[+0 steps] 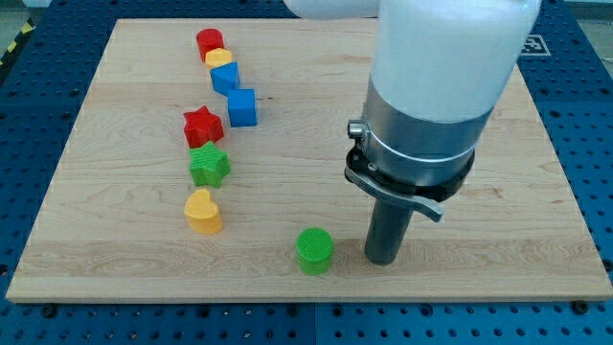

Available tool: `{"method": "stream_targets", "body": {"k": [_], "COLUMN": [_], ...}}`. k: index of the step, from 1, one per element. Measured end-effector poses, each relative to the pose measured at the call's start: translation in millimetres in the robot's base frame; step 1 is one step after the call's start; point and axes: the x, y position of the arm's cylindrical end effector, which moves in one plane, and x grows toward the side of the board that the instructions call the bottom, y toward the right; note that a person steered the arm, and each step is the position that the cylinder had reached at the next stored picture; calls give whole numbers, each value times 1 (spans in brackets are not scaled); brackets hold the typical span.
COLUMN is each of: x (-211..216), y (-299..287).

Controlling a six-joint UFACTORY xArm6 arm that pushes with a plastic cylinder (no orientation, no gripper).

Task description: Place the green circle bottom of the yellow heart

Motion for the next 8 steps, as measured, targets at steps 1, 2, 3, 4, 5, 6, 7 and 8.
{"method": "stream_targets", "body": {"k": [1,2,3,4,5,6,7,8], "x": [3,3,3,3,3,3,3,3], "y": [-5,-30,-64,-94,-119,-144,-157,-134]}}
